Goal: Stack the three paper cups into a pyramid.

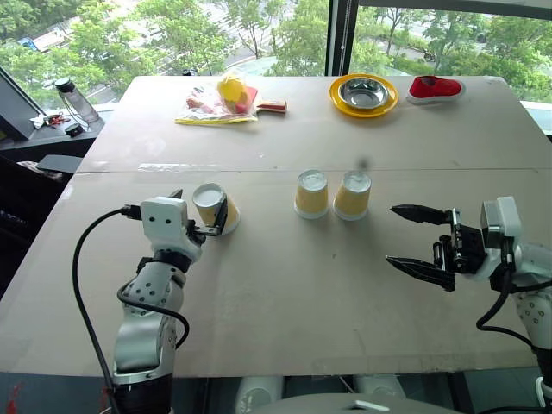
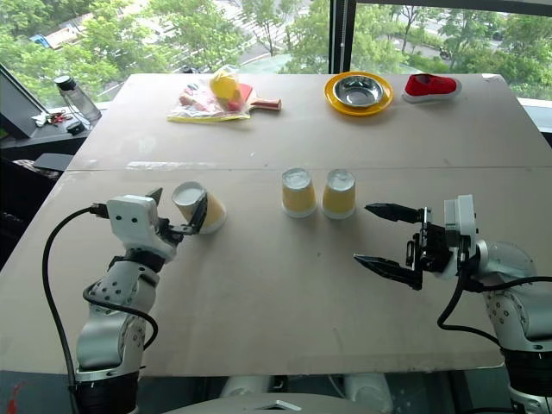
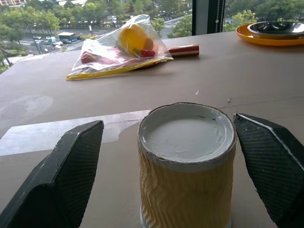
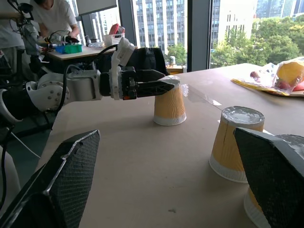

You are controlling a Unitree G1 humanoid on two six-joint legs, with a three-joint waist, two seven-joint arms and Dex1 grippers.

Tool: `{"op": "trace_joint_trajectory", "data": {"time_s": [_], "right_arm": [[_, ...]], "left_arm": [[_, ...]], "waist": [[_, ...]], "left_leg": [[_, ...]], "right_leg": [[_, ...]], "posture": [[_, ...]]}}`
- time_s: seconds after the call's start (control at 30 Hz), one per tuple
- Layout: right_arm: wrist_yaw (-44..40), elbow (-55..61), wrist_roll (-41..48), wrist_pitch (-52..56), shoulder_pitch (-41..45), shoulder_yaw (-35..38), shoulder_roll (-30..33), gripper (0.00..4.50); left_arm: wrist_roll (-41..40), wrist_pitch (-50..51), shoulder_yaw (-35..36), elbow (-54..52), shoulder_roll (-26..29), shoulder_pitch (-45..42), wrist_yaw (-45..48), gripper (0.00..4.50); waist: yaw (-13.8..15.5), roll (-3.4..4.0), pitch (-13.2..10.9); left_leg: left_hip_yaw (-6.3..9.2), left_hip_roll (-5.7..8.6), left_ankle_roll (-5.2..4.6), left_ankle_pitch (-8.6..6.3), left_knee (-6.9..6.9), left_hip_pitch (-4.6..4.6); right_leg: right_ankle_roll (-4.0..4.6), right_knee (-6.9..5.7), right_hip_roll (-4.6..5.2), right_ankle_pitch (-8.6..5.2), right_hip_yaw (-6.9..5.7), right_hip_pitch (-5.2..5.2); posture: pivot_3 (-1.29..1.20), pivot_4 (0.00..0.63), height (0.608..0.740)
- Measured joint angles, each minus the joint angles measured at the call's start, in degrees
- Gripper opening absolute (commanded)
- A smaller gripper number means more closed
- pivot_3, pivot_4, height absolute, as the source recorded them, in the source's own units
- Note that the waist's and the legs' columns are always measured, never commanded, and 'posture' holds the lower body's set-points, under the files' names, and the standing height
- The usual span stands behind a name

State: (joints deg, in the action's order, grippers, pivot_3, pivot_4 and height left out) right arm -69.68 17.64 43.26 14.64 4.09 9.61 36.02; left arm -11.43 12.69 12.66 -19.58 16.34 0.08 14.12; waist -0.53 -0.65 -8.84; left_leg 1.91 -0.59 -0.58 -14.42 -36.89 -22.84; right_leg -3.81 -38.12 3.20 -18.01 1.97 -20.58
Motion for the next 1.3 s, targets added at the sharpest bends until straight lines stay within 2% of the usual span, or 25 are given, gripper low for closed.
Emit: {"op": "trace_joint_trajectory", "data": {"time_s": [0.43,0.53,0.63,0.93,1.17,1.3], "right_arm": [[2.23,1.90,0.02,0.10,-0.13,0.02,-0.60,4.45],[2.72,2.30,0.02,0.18,-0.13,0.00,-0.66,4.50],[2.86,2.57,0.24,0.88,0.05,-0.01,-0.66,4.50],[2.92,2.55,1.15,1.30,0.62,0.01,-1.06,4.50],[4.31,2.01,2.27,1.26,1.40,0.43,-2.45,4.50],[5.40,1.54,2.55,1.21,1.24,1.98,-2.59,4.50]], "left_arm": [[1.19,-5.11,-2.00,6.96,-0.59,-2.89,0.86,4.50],[1.19,-5.74,-2.00,7.35,-0.96,-3.30,0.69,3.65],[1.27,-6.21,-1.97,7.51,-0.99,-3.33,0.41,2.53],[0.99,-6.31,-1.84,7.79,0.33,-6.24,1.06,2.53],[-5.96,2.78,-2.47,7.35,4.30,-22.05,6.07,2.53],[-7.40,7.91,-6.34,7.24,6.21,-29.68,10.41,2.53]], "waist": [[0.02,0.00,0.00],[0.04,-0.01,0.00],[0.00,0.00,0.00],[0.11,-0.01,0.00],[0.30,-0.03,-0.01],[0.13,-0.03,-0.01]], "left_leg": [[0.01,0.00,0.00,0.00,0.00,0.00],[0.02,0.00,0.00,0.00,-0.01,-0.01],[0.02,0.00,0.00,0.00,-0.01,-0.01],[0.06,0.00,0.00,0.00,-0.03,-0.01],[0.13,0.08,0.01,0.00,-0.23,-0.11],[0.13,0.16,0.03,0.02,-0.22,-0.11]], "right_leg": [[0.00,0.00,0.01,0.00,-0.01,0.00],[0.00,0.00,0.01,0.00,-0.01,0.00],[0.00,0.00,0.01,0.00,-0.01,0.00],[0.00,-0.03,0.01,0.00,-0.07,0.01],[-0.01,-0.08,0.00,0.01,-0.18,0.04],[-0.02,-0.07,-0.02,0.00,-0.18,0.03]], "posture": [[0.00,0.150,0.740],[0.00,0.150,0.740],[0.00,0.150,0.740],[0.00,0.150,0.740],[0.00,0.150,0.740],[0.00,0.150,0.740]]}}
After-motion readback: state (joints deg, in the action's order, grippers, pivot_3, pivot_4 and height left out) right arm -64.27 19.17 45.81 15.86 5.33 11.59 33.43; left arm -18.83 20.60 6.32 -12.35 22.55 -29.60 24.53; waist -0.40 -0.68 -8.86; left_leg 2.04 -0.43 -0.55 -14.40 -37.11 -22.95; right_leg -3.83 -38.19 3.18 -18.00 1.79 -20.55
